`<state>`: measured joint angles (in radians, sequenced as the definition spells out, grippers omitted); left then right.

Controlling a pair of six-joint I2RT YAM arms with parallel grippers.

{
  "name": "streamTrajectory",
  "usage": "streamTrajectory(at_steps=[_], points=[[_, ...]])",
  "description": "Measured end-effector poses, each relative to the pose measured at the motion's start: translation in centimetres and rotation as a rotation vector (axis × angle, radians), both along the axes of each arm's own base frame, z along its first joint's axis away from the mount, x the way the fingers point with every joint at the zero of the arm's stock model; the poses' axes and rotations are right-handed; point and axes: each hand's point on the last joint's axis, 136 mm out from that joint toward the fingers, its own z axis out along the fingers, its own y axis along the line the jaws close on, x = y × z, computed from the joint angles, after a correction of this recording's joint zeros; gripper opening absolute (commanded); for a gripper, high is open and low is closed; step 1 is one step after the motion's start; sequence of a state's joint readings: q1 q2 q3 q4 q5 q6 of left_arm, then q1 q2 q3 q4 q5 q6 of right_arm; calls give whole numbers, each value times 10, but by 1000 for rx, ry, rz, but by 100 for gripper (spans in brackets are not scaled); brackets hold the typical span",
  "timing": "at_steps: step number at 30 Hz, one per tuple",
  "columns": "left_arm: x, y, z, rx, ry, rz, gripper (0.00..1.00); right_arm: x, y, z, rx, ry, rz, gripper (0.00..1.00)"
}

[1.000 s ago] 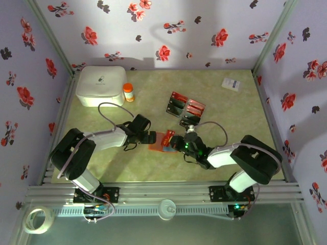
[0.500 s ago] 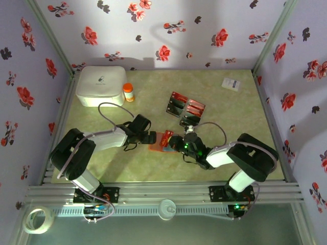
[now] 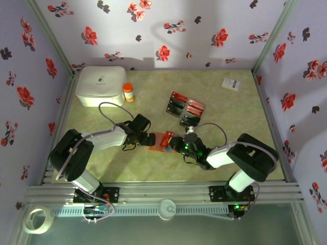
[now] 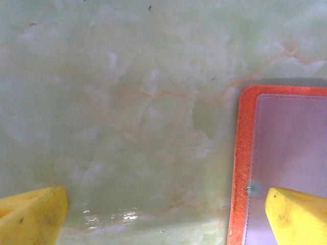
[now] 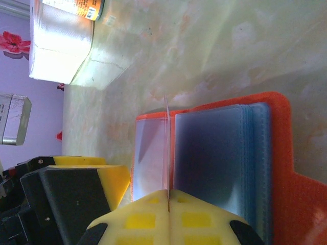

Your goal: Put the credit cards into the card holder

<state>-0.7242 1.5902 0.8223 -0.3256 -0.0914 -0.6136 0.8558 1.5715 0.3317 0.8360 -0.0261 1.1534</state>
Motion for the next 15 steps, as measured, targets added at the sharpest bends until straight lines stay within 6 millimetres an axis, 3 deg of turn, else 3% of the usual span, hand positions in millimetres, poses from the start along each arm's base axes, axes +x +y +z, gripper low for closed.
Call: streamTrajectory(at_steps=[15], points=[[0, 0, -2, -1, -10, 0, 100, -4, 2, -6, -8, 22, 21, 0]])
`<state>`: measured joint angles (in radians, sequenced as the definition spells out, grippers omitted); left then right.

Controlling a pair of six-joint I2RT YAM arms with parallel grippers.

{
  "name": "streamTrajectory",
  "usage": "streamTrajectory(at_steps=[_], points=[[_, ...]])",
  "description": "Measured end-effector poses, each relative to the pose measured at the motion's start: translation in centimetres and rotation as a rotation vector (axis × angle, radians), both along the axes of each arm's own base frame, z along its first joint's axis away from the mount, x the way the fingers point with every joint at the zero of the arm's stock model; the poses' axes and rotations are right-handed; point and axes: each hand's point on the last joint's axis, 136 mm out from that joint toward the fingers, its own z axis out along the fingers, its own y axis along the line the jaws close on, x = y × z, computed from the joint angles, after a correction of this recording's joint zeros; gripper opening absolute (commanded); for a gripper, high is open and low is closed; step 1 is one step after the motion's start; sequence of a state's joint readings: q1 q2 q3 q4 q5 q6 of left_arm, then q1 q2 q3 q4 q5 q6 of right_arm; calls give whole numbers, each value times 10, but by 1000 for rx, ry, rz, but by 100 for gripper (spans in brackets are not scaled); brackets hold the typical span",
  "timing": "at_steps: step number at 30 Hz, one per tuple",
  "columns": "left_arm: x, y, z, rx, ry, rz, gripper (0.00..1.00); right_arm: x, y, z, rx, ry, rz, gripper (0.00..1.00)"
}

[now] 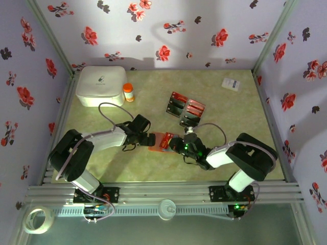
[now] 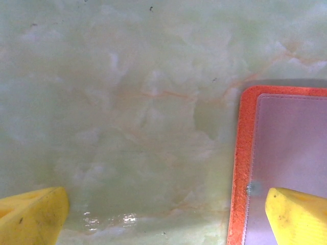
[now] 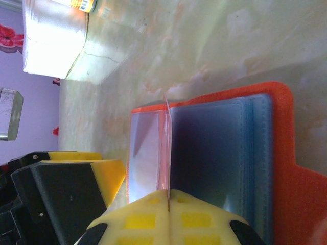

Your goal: Put the credit cards into the card holder

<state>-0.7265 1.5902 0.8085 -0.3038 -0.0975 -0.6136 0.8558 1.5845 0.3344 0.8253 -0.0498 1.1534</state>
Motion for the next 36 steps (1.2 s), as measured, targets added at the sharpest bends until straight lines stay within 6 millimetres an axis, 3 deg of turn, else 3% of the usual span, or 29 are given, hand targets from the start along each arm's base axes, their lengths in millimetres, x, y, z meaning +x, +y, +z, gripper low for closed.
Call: streamTrajectory(at_steps=[36], points=[[0, 0, -1, 3, -9, 0, 100, -5, 10, -11, -58, 95, 54, 0]])
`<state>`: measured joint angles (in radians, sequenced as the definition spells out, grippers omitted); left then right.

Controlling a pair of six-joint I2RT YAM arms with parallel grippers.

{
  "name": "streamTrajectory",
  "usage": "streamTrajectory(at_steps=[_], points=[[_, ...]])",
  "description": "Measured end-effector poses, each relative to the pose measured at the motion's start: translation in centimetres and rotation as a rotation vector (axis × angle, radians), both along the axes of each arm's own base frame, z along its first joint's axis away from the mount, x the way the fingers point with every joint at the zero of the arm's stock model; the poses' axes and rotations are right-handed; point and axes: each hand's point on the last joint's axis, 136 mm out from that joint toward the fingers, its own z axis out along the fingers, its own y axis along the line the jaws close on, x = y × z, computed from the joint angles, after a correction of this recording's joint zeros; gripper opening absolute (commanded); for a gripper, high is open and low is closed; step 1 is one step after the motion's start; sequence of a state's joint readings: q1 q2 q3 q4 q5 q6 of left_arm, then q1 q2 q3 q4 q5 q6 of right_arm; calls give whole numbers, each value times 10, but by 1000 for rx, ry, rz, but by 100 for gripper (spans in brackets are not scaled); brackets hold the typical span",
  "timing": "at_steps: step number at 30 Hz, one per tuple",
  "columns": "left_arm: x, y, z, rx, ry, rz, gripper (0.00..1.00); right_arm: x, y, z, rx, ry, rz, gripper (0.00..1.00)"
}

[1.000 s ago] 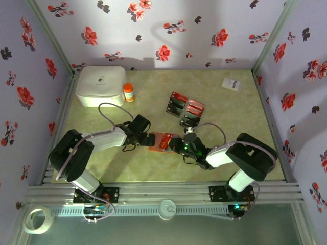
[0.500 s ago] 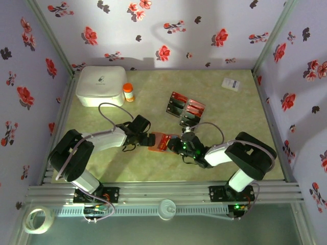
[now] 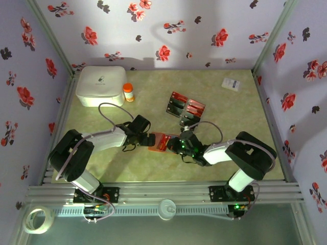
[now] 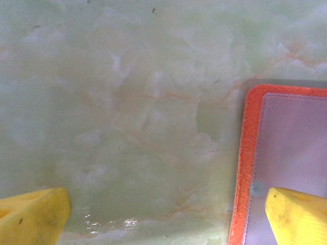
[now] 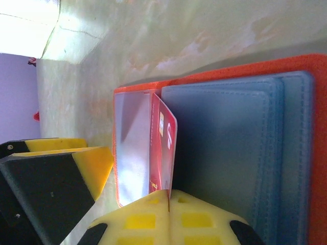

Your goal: Put the credit cards into the card holder

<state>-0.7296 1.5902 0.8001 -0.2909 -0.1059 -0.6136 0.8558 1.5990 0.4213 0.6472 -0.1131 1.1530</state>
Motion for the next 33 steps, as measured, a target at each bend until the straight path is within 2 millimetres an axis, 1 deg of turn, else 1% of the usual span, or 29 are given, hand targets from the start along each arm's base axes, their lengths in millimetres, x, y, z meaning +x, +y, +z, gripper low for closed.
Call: streamTrajectory(at_steps=[13, 22, 25, 26, 28, 33], points=[[1, 1, -1, 6, -3, 2, 100, 1, 3, -2, -16, 42, 17, 0], [1, 1, -1, 8, -3, 1, 100, 2, 11, -3, -6, 78, 48, 0], [1, 1, -1, 8, -3, 2, 100, 3, 11, -3, -3, 92, 54, 14], [1, 1, -1, 8, -3, 2, 100, 4, 10, -3, -7, 96, 58, 17], [1, 1, -1, 9, -4, 1, 100, 5, 8, -5, -21, 106, 63, 20], [1, 1, -2, 11, -8, 1, 100, 8, -1, -2, -81, 118, 79, 19]])
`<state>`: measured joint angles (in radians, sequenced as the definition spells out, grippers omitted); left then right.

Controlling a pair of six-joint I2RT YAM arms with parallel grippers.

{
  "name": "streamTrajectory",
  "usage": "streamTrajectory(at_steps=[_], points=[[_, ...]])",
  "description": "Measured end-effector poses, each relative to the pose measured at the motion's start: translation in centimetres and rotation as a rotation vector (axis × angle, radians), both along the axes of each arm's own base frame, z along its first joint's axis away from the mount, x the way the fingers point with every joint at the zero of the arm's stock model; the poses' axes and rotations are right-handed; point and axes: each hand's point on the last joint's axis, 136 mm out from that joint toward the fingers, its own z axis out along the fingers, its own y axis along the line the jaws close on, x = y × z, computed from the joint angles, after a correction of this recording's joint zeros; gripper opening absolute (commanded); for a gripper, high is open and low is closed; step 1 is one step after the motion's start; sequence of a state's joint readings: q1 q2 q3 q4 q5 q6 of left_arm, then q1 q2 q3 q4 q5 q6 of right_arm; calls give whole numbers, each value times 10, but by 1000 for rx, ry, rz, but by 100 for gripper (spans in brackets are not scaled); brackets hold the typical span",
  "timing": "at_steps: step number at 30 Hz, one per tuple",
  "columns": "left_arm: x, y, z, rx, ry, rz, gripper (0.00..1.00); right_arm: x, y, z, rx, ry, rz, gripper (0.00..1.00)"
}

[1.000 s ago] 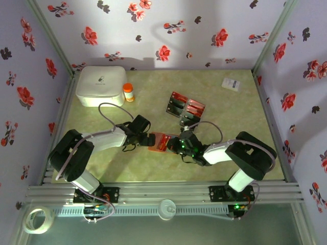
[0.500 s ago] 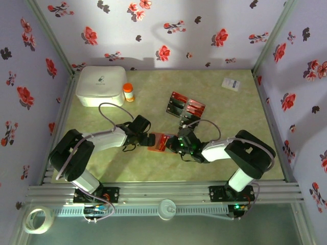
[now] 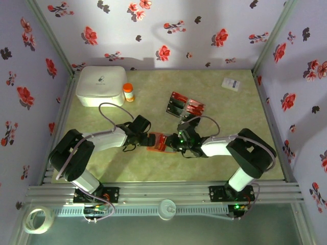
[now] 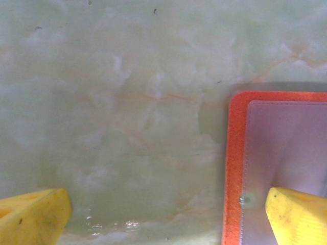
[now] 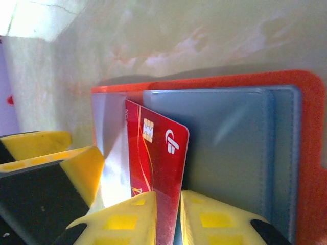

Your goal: Put the credit cards into the card holder

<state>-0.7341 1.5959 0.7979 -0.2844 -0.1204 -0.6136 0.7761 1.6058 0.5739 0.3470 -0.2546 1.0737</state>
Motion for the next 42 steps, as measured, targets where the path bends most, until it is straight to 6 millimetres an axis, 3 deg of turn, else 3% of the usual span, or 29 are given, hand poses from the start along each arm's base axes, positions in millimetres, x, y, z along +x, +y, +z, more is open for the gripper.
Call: streamTrajectory(at_steps=[12, 27, 36, 42], points=[[0, 0, 0, 1, -3, 1, 100, -2, -7, -4, -43, 21, 24, 9], [1, 1, -1, 4, -6, 2, 100, 3, -4, -1, 37, 26, 1, 14], [1, 1, -1, 5, -10, 3, 100, 5, -4, -1, 95, 30, -23, 0], [1, 1, -2, 5, -10, 3, 100, 8, -4, 2, 112, 25, -28, 0]])
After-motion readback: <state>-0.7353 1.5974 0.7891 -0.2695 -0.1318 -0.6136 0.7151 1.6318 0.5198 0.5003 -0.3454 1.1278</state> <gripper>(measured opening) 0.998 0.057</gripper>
